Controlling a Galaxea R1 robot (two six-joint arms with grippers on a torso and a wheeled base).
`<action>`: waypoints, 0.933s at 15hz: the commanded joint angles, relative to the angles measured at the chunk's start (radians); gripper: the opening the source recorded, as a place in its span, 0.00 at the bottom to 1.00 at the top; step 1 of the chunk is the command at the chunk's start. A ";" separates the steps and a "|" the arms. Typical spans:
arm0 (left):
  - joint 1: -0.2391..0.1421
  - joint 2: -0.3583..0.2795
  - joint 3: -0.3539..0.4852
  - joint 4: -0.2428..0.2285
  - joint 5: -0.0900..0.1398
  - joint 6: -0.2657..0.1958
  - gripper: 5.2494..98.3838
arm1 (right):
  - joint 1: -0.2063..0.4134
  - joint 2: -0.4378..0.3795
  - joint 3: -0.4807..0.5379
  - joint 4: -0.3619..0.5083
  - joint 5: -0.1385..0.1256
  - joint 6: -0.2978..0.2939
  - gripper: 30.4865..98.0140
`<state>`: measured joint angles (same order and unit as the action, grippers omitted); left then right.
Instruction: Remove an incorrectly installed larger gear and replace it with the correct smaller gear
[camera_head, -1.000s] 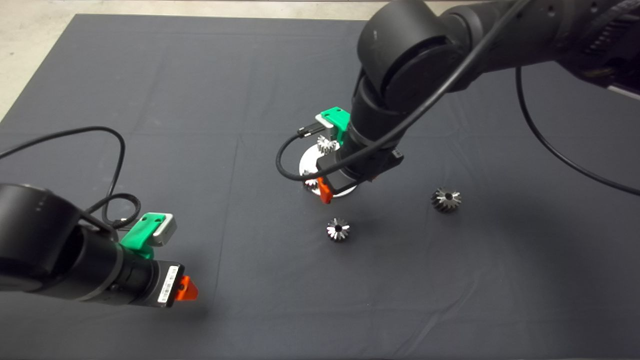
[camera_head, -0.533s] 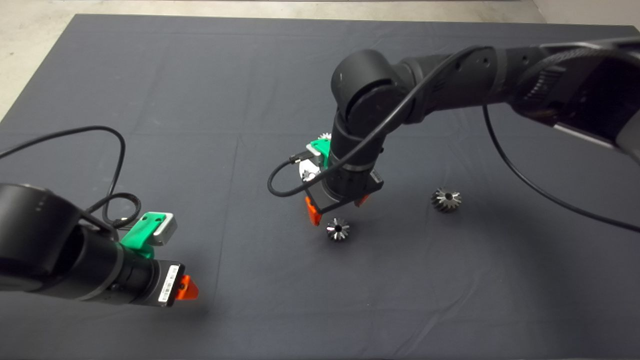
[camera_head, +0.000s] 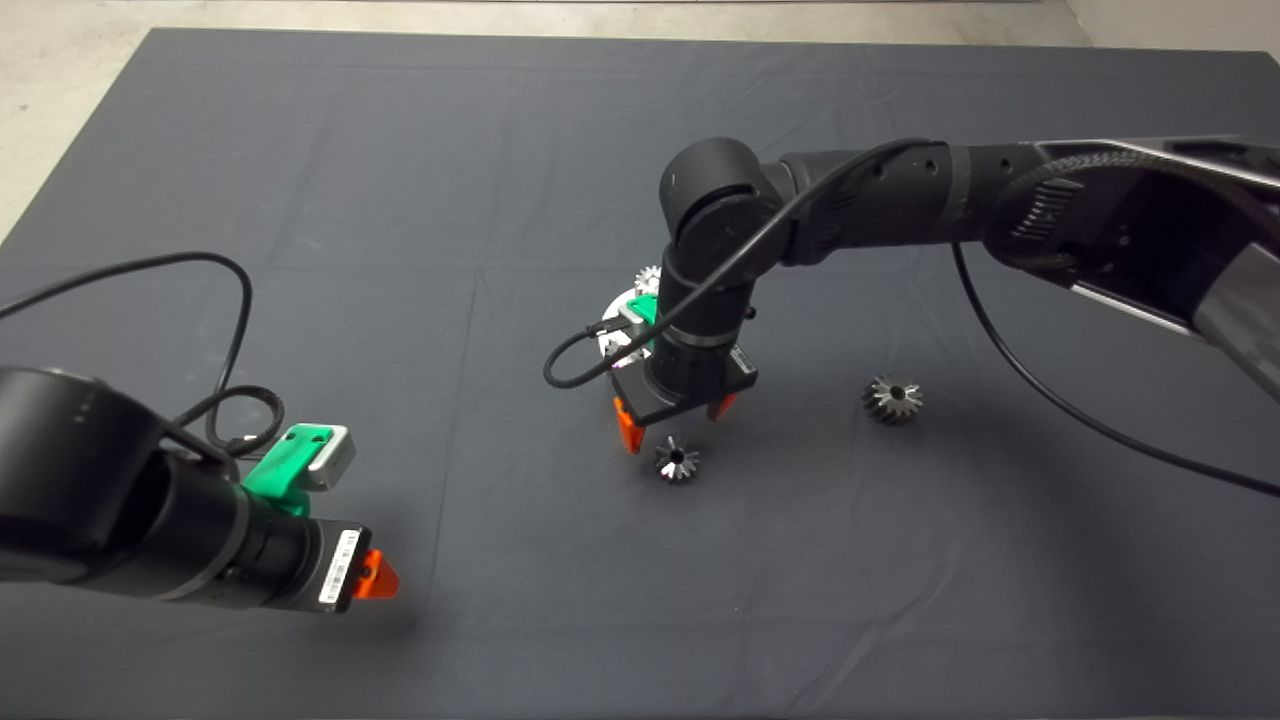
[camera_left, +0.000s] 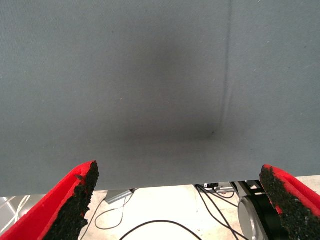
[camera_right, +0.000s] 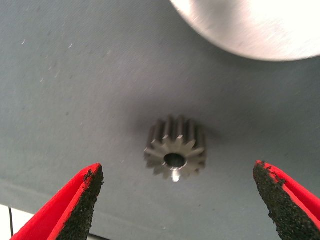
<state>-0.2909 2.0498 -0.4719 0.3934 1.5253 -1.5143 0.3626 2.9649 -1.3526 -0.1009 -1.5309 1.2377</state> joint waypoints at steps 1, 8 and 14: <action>-0.004 -0.001 -0.002 0.010 0.039 -0.009 0.84 | 0.004 0.017 -0.029 -0.028 -0.097 -0.026 0.72; -0.004 -0.002 0.000 0.010 0.039 -0.009 0.84 | -0.022 0.033 -0.031 -0.031 -0.097 -0.026 0.72; -0.002 -0.003 0.001 0.010 0.039 -0.015 0.84 | -0.055 0.033 -0.028 -0.033 -0.097 -0.021 0.72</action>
<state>-0.2909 2.0502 -0.4723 0.3937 1.5253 -1.5202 0.3228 2.9898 -1.3834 -0.1049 -1.5306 1.2194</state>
